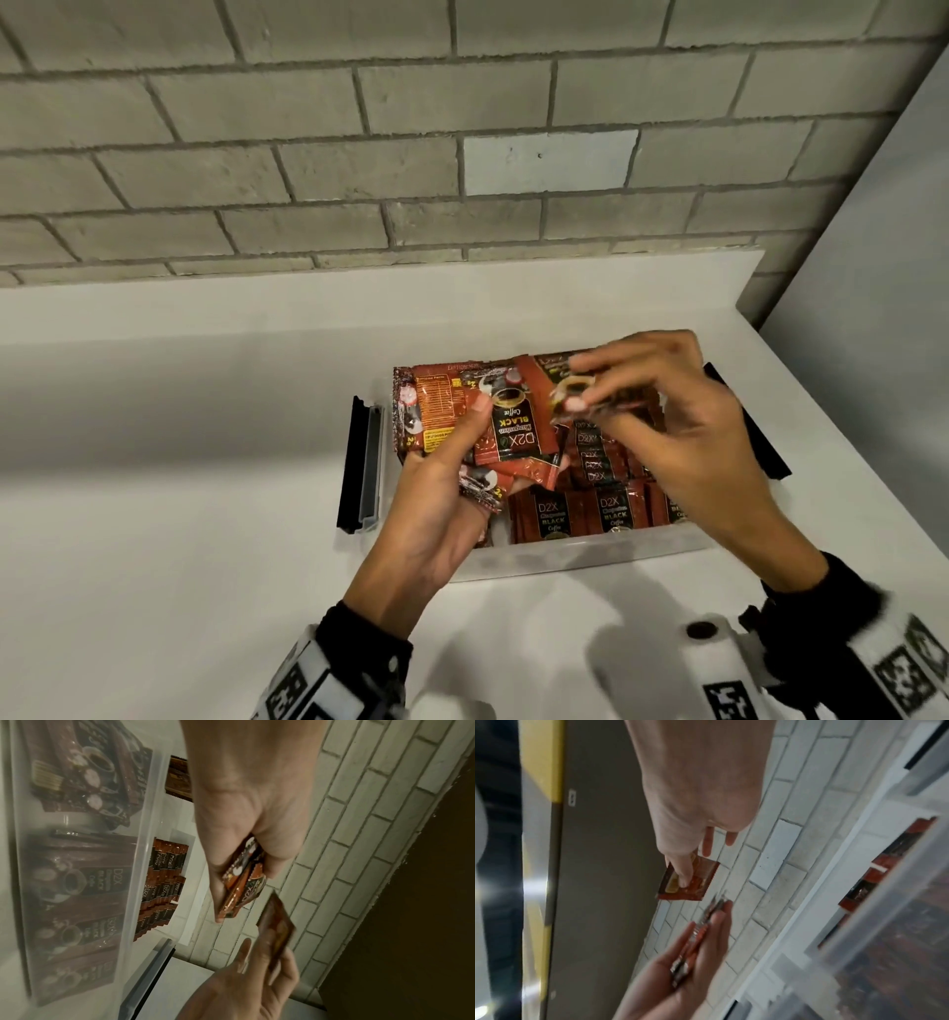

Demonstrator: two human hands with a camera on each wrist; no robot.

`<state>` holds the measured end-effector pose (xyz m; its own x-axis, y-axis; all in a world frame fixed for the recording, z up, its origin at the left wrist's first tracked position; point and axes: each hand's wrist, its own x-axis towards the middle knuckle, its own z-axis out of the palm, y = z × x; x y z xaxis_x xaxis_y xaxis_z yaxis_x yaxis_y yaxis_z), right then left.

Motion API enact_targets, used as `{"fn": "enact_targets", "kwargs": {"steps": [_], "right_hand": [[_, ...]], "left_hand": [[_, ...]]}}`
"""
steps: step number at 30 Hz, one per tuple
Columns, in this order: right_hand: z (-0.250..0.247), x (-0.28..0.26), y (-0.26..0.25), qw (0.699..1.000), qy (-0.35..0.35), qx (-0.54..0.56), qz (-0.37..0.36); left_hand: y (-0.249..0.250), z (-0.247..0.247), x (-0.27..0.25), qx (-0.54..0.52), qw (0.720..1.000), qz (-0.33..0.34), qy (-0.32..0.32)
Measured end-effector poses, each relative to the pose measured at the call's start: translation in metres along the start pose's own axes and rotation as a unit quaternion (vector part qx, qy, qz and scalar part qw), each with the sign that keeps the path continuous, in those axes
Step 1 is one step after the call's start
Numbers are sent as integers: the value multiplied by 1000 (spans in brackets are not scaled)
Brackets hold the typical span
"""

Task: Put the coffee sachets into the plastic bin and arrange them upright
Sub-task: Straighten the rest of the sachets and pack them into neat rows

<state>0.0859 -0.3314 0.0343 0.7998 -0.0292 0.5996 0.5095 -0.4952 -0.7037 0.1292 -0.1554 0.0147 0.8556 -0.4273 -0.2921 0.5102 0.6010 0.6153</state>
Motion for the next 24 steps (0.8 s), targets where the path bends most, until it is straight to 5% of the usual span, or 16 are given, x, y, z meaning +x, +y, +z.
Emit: {"fn": "enact_targets", "kwargs": {"steps": [11,16,20,24], "right_hand": [[10,-19,15,987,-114,-93,-58],[8,-5,6,990,-100,-91,41],[2,12,0,969,-189,-97,123],[-3,19,2,974,-117,-94,172]], "left_hand": [[2,-2,1,47,998,43,-28],[0,-1,0,84,995,52,-23],[0,3,-2,101,993,54,-34],[1,1,0,44,997,55,-37]]}}
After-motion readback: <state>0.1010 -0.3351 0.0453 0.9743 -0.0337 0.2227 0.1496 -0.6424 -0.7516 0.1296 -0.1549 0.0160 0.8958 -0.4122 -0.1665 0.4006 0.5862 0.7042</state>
